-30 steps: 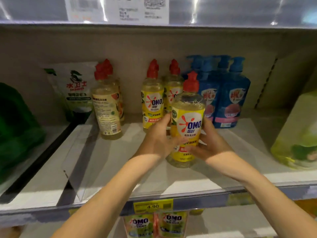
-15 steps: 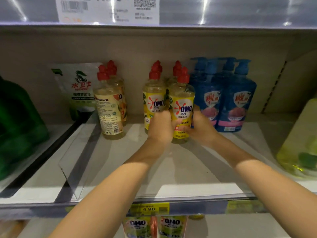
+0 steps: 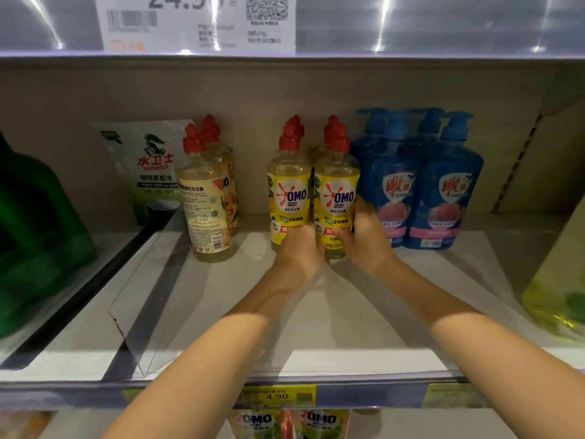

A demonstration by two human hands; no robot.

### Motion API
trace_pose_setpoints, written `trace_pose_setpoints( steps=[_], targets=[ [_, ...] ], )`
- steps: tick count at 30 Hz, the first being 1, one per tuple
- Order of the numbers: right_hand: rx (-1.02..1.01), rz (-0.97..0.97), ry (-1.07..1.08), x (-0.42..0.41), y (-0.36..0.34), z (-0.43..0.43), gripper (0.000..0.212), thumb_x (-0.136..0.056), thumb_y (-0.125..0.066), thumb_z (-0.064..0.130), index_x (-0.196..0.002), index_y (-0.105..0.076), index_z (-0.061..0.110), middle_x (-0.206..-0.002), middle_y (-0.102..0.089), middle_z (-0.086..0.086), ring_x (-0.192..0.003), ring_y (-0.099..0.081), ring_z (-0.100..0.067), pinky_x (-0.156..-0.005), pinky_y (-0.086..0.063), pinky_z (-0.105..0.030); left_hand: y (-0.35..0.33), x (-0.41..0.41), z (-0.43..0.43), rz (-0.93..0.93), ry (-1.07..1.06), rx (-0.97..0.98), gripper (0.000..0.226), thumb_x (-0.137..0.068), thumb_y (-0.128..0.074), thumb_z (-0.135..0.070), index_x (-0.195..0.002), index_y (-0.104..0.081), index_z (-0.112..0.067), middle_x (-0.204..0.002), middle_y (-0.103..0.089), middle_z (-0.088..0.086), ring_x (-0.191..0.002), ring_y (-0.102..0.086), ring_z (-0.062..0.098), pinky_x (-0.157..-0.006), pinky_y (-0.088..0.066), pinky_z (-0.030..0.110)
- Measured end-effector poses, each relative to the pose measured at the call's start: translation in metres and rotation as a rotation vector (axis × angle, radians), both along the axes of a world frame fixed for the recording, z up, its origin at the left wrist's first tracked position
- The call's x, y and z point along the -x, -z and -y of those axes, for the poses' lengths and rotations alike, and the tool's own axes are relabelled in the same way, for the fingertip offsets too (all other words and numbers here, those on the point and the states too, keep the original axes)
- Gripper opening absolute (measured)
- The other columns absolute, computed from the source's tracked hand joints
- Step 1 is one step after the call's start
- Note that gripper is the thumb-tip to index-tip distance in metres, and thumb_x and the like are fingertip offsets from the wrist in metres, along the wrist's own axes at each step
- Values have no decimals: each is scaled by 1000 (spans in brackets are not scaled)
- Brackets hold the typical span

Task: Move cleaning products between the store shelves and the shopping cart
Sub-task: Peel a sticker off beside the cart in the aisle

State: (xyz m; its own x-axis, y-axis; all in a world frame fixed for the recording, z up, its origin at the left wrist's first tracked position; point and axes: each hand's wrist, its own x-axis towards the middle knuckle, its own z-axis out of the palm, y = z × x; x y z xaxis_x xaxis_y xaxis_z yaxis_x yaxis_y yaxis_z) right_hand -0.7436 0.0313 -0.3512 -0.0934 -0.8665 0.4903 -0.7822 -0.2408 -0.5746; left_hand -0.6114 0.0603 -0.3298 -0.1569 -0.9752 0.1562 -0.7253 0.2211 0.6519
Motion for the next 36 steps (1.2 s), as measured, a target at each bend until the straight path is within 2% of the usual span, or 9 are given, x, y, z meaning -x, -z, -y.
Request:
trace_pose_setpoints(
  steps=[2, 5, 7, 11, 16, 21, 27, 30, 36],
  targets=[
    [-27, 1, -8, 0, -3, -4, 56, -89, -68, 18, -136, -41, 4, -131, -52, -17, -120, -51, -32, -103, -44, -39, -2, -3, -2, -38, 7, -36, 21, -94, -57, -15, -111, -61, -5, -102, -66, 15, -101, -60, 31, -95, -48, 39],
    [-111, 22, -24, 2, -14, -20, 53, -86, -72, 19, -129, -47, 3, -125, -57, -16, -115, -55, -31, -98, -48, -38, -11, -12, -18, -125, 22, -4, 10, -94, -57, -16, -94, -62, -7, -77, -57, -1, -79, -55, 12, -72, -40, 12],
    [-127, 64, -44, 3, -25, -44, 47, -87, -71, 18, -126, -49, 6, -120, -55, -6, -111, -53, -22, -93, -47, -33, -15, -20, -36, -243, 57, 0, 5, -93, -59, -15, -92, -62, -11, -74, -57, -6, -72, -53, 3, -64, -38, 5],
    [-57, 328, -170, -1, -40, -108, 29, -88, -68, 11, -108, -54, 25, -95, -55, 13, -88, -55, -5, -77, -45, -13, -12, -38, -72, -456, 38, -24, 10, -88, -67, -17, -95, -66, -24, -91, -69, 4, -90, -66, 20, -90, -54, 36],
    [-99, 690, -367, -14, -34, -160, 23, -83, -70, 7, -99, -70, 24, -91, -73, 2, -90, -68, -13, -82, -55, -21, -14, -62, -134, -642, -20, 25, 15, -88, -66, -14, -100, -69, -22, -92, -74, -2, -90, -69, 11, -83, -55, 24],
    [-225, 756, -588, -52, -37, -188, 31, -69, -71, 22, -100, -70, 25, -96, -74, 5, -90, -69, -7, -74, -52, -12, -4, -94, -195, -771, -169, 135, 20, -83, -70, -17, -103, -70, -22, -101, -73, -8, -97, -68, 7, -82, -52, 17],
    [-399, 805, -911, -129, -26, -222, 33, -66, -83, 18, -97, -74, 27, -94, -74, -1, -89, -70, -12, -73, -54, -15, 8, -152, -277, -857, -459, 230, 28, -74, -70, -18, -103, -70, -17, -101, -74, -3, -95, -69, 11, -77, -51, 14],
    [-469, 746, -1071, -182, -16, -244, 31, -69, -84, 32, -99, -72, 32, -96, -74, -1, -89, -70, -13, -75, -54, -16, 17, -188, -322, -845, -624, 285, 29, -75, -70, -16, -103, -69, -15, -99, -74, -2, -93, -70, 11, -75, -51, 14],
    [-641, 681, -1292, -312, 2, -305, 35, -60, -72, 19, -95, -72, 23, -90, -74, 0, -82, -70, -9, -74, -53, -14, 38, -278, -419, -843, -919, 368, 24, -80, -74, -15, -103, -69, -19, -99, -74, -5, -94, -69, 9, -76, -50, 13]
  ],
)
